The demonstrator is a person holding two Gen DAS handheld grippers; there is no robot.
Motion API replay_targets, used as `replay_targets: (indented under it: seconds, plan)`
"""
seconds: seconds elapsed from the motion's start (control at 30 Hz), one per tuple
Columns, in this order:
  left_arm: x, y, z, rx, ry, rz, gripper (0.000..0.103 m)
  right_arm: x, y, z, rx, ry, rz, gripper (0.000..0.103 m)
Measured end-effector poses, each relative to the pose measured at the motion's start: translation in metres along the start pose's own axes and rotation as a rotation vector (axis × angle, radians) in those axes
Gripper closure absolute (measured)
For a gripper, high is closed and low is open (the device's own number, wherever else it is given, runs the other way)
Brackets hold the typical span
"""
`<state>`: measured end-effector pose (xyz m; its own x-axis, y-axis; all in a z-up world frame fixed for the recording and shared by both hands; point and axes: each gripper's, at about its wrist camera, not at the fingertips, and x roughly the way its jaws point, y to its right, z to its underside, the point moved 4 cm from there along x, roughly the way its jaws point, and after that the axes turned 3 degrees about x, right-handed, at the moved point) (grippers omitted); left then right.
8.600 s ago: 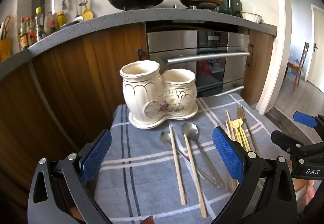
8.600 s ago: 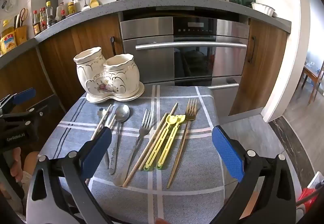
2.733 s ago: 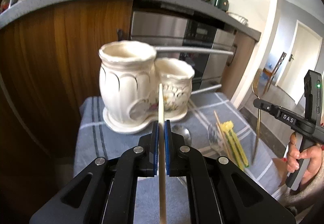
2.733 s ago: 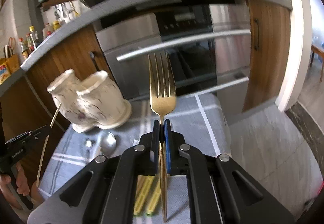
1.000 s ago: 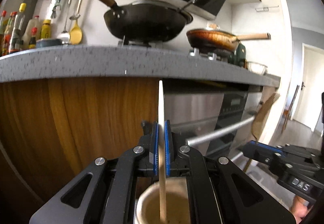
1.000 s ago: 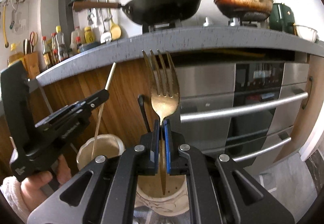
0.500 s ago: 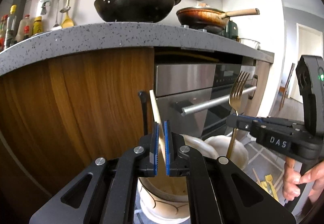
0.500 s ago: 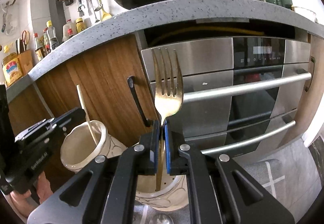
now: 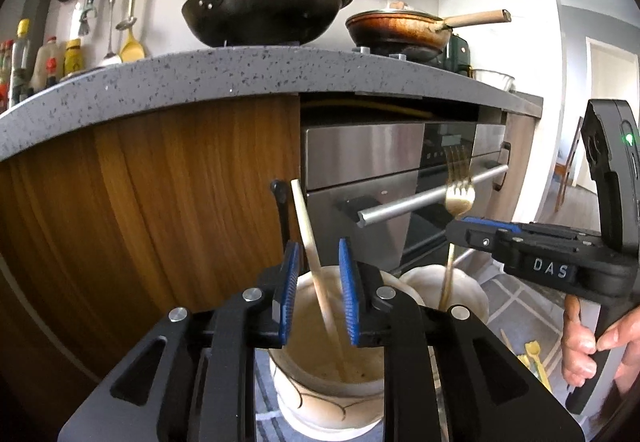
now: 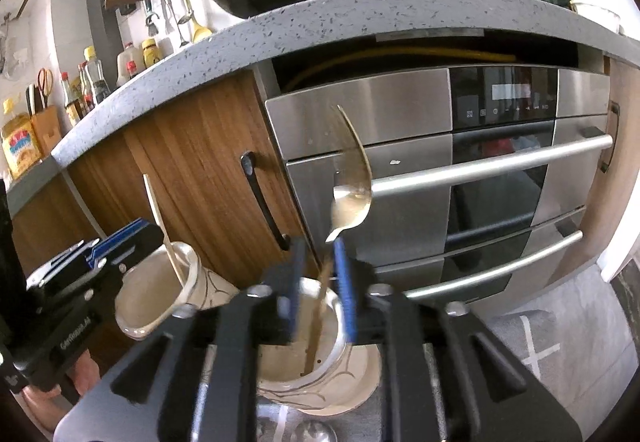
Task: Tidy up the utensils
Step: 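Open both tools to release the utensils and pull back from the holder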
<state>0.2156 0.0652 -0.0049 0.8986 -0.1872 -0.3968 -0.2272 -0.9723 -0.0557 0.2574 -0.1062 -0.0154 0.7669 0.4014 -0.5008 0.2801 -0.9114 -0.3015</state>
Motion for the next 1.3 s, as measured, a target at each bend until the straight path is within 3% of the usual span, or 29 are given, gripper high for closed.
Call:
replay_targets:
  seconds: [0.1, 0.17, 0.3, 0.37, 0.47, 0.6, 0.63, 0.73, 0.93, 1.1, 1.3]
  plan:
    - [-0.005, 0.0, -0.001, -0.002, 0.003, -0.002, 0.079, -0.005, 0.0, -0.001, -0.002, 0.004, 0.003, 0.08]
    - [-0.011, 0.0, -0.002, -0.011, 0.012, -0.005, 0.069, -0.01, 0.0, -0.002, 0.004, 0.007, 0.001, 0.075]
    - [-0.027, -0.003, -0.003, -0.03, 0.029, -0.006, 0.06, -0.029, 0.003, 0.002, -0.003, 0.022, 0.004, 0.065]
    - [-0.036, -0.005, -0.002, -0.04, 0.039, -0.018, 0.047, -0.041, 0.005, 0.005, -0.011, 0.032, 0.007, 0.052]
    - [-0.051, -0.008, 0.002, -0.066, 0.052, -0.028, 0.026, -0.063, 0.012, 0.012, -0.014, 0.04, 0.023, 0.043]
    - [-0.07, -0.007, 0.01, -0.085, 0.049, -0.032, 0.018, -0.088, 0.029, 0.024, 0.016, 0.039, 0.032, 0.024]
    - [-0.073, -0.006, 0.013, -0.089, 0.044, -0.038, 0.012, -0.095, 0.035, 0.028, 0.028, 0.04, 0.038, 0.02]
    - [-0.083, -0.002, 0.024, -0.098, 0.029, -0.031, 0.009, -0.107, 0.05, 0.039, 0.04, 0.034, 0.07, 0.008]
    - [-0.09, 0.014, 0.052, -0.061, -0.011, -0.046, 0.006, -0.113, 0.083, 0.078, 0.037, -0.04, 0.189, 0.006]
    - [-0.081, 0.029, 0.081, -0.08, -0.095, -0.018, 0.006, -0.101, 0.102, 0.113, 0.059, -0.128, 0.229, 0.006]
    - [-0.062, 0.045, 0.112, -0.1, -0.213, 0.002, 0.006, -0.085, 0.11, 0.145, 0.069, -0.227, 0.249, 0.014]
